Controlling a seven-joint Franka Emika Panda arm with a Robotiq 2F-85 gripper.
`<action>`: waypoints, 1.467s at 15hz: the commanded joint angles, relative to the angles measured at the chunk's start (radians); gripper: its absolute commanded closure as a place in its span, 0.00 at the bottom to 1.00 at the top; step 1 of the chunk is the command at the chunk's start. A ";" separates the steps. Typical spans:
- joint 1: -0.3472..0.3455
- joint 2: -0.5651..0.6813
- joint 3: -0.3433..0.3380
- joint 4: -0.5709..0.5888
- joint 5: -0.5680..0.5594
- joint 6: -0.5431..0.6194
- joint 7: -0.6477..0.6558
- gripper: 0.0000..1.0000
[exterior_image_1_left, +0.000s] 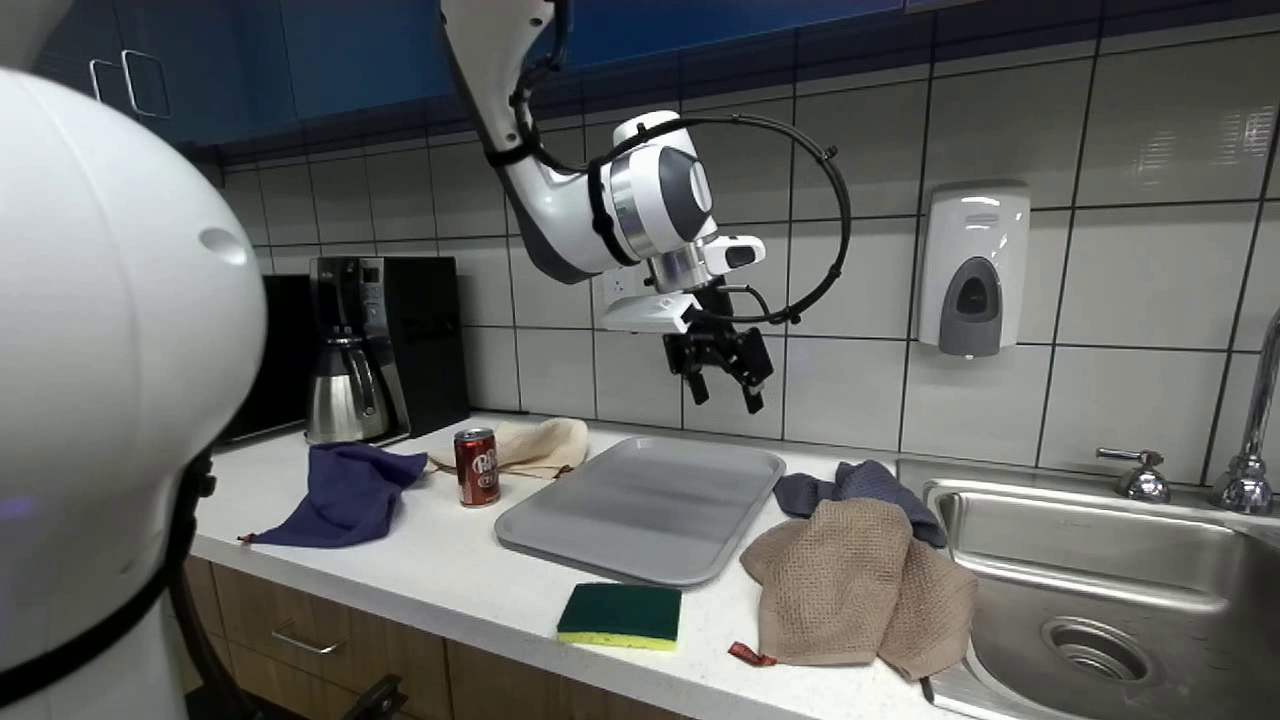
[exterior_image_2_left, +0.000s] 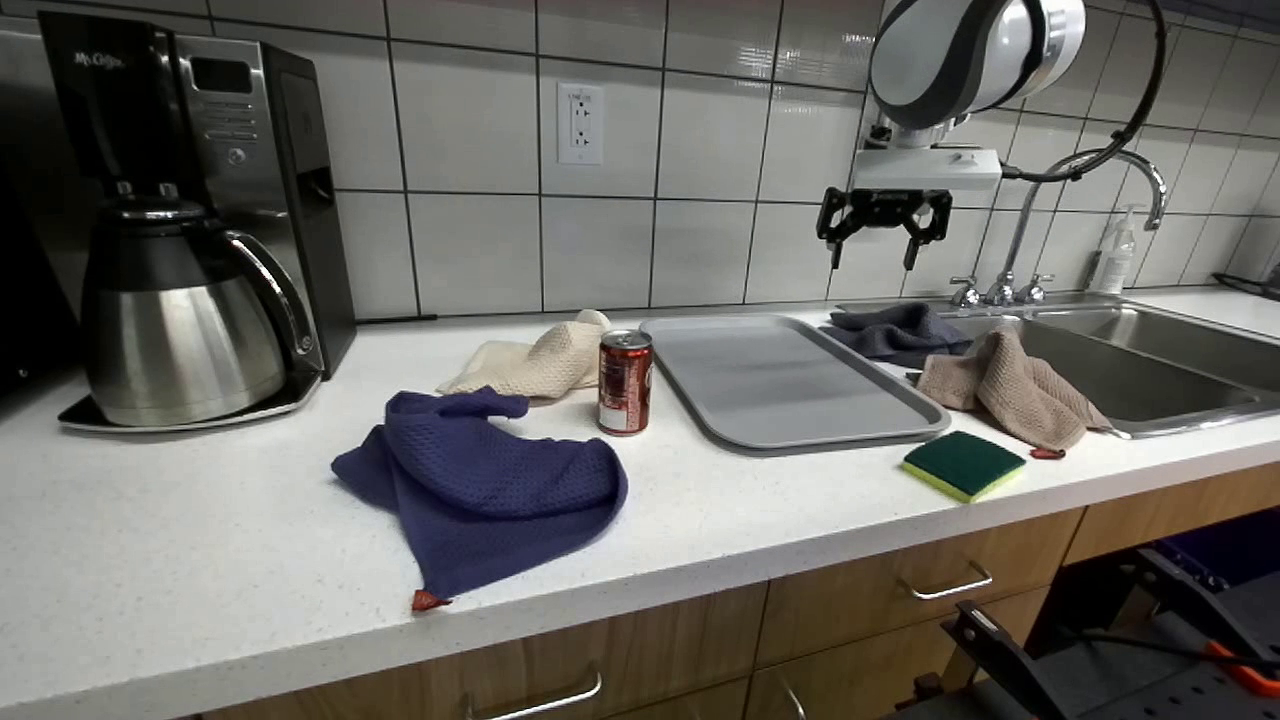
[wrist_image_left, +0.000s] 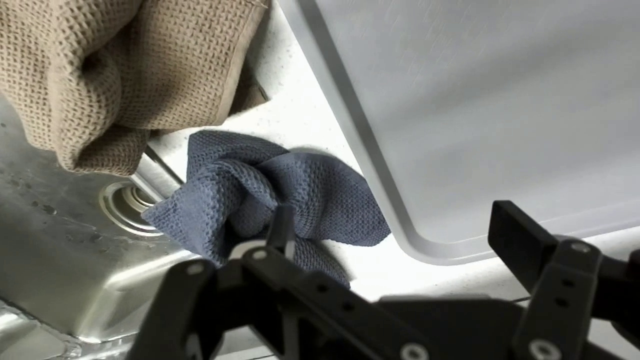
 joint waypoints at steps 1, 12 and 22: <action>-0.038 -0.101 0.053 -0.087 -0.022 0.010 -0.046 0.00; -0.075 -0.241 0.195 -0.211 0.140 0.034 -0.252 0.00; -0.081 -0.279 0.240 -0.238 0.236 0.018 -0.361 0.00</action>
